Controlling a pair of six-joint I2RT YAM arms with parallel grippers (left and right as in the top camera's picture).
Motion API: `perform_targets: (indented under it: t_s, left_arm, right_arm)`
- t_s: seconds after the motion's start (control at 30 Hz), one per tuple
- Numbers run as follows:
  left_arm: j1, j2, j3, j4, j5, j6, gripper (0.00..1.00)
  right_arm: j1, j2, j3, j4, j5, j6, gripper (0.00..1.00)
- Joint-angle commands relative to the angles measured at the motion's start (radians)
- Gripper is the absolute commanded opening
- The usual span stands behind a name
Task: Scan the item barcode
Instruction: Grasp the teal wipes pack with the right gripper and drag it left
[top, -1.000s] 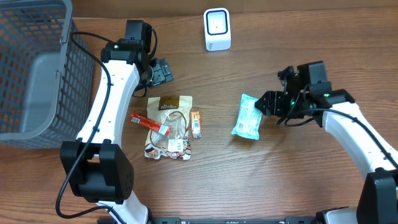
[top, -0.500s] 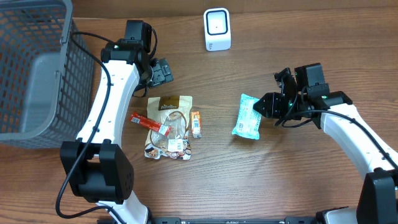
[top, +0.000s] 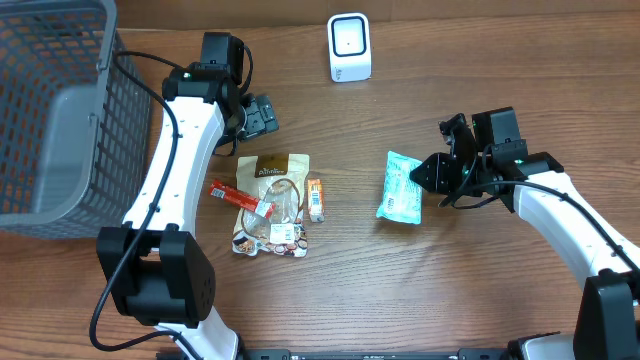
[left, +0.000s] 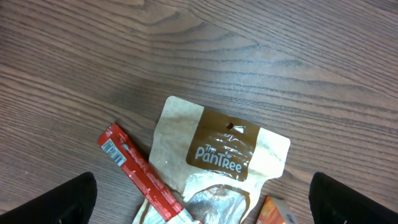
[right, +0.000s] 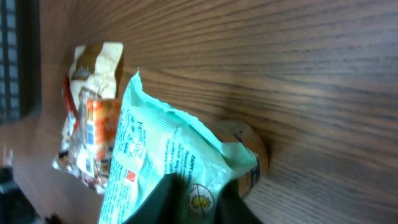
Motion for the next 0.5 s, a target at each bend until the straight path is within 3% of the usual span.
perform_targets:
  t_s: [0.0,0.1,0.47]
  left_arm:
    - [0.0,-0.016,0.012,0.001,-0.011,0.011,1.0]
    - [0.0,-0.016,0.012,0.001,-0.011,0.011,1.0]
    - [0.0,-0.016,0.012,0.001,-0.011,0.011,1.0]
  right_arm:
    - [0.002,-0.001,-0.005,0.002,0.002,-0.004,0.1]
    - [0.002,-0.003,0.017,0.004,-0.066,-0.003,0.04]
    - [0.067,-0.051,0.058,0.011,-0.148,0.0,0.04]
